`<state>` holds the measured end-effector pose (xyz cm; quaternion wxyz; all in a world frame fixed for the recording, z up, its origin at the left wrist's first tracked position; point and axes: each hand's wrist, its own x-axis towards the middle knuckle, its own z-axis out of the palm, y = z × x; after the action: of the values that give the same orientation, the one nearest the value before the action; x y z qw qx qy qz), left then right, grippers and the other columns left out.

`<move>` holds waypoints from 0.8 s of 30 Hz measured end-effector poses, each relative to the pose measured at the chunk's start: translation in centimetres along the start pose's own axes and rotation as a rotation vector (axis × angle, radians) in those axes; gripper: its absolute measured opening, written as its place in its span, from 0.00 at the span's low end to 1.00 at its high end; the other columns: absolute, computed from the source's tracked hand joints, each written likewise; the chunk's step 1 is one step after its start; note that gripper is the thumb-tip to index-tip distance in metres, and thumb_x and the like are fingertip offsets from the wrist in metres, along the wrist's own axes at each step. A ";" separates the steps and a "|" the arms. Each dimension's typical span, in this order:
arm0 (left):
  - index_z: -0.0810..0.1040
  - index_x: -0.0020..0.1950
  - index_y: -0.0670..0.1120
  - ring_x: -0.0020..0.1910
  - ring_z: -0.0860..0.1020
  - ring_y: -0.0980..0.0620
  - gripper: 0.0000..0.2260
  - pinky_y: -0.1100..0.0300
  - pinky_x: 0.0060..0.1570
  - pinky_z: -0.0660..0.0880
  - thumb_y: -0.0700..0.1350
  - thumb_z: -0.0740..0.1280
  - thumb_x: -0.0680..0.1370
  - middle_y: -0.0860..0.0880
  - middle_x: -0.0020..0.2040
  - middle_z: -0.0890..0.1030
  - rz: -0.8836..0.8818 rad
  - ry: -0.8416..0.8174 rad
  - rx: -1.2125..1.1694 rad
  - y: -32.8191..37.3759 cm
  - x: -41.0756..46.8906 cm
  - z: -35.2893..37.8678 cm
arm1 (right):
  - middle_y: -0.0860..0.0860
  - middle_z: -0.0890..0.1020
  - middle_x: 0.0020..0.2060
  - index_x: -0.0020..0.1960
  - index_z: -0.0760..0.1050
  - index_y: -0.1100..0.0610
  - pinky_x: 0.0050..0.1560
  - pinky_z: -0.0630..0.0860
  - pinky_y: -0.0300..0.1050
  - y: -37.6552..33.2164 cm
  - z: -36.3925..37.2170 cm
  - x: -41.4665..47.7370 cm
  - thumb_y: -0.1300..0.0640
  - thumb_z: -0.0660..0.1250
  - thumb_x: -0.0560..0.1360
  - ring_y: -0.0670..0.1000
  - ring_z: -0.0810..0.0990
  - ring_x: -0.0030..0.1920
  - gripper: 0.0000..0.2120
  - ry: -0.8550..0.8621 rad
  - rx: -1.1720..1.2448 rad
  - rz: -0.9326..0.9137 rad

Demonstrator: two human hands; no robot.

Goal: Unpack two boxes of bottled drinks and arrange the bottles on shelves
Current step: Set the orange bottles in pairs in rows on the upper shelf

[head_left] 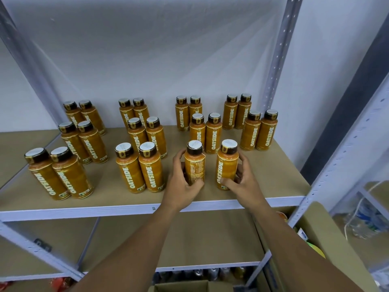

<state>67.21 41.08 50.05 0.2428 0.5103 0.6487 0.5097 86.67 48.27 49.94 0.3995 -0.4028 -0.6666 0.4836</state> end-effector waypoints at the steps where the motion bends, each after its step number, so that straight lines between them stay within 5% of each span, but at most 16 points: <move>1: 0.53 0.75 0.69 0.70 0.72 0.54 0.43 0.65 0.58 0.73 0.42 0.76 0.74 0.55 0.73 0.71 0.000 0.004 0.019 0.0 0.0 0.1 | 0.38 0.75 0.64 0.75 0.55 0.33 0.56 0.74 0.33 0.1 0.0 0.1 0.61 0.77 0.74 0.38 0.76 0.63 0.44 0.004 -0.005 0.001; 6: 0.53 0.79 0.62 0.70 0.71 0.54 0.44 0.57 0.61 0.75 0.47 0.78 0.73 0.54 0.74 0.70 -0.013 0.043 0.072 0.3 -0.1 0.3 | 0.41 0.77 0.64 0.75 0.57 0.35 0.63 0.76 0.45 0.5 0.0 0.4 0.59 0.78 0.73 0.47 0.76 0.65 0.42 0.014 -0.003 0.007; 19: 0.51 0.80 0.62 0.76 0.68 0.48 0.47 0.46 0.68 0.74 0.60 0.79 0.70 0.53 0.79 0.66 -0.057 0.079 0.075 1.1 -0.4 0.3 | 0.41 0.71 0.68 0.75 0.57 0.36 0.58 0.73 0.37 -0.3 0.4 -0.3 0.55 0.79 0.72 0.47 0.71 0.69 0.42 0.057 -0.007 -0.003; 24: 0.50 0.79 0.66 0.71 0.73 0.49 0.43 0.46 0.65 0.78 0.50 0.75 0.74 0.53 0.75 0.71 -0.042 0.040 0.077 0.9 -0.3 0.0 | 0.41 0.70 0.67 0.72 0.57 0.33 0.53 0.71 0.33 -1.1 0.3 -0.5 0.50 0.82 0.68 0.45 0.70 0.66 0.45 0.082 -0.010 -0.002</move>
<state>67.73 40.77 50.75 0.2206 0.4952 0.6833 0.4892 86.39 47.43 50.82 0.4249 -0.4236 -0.6524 0.4631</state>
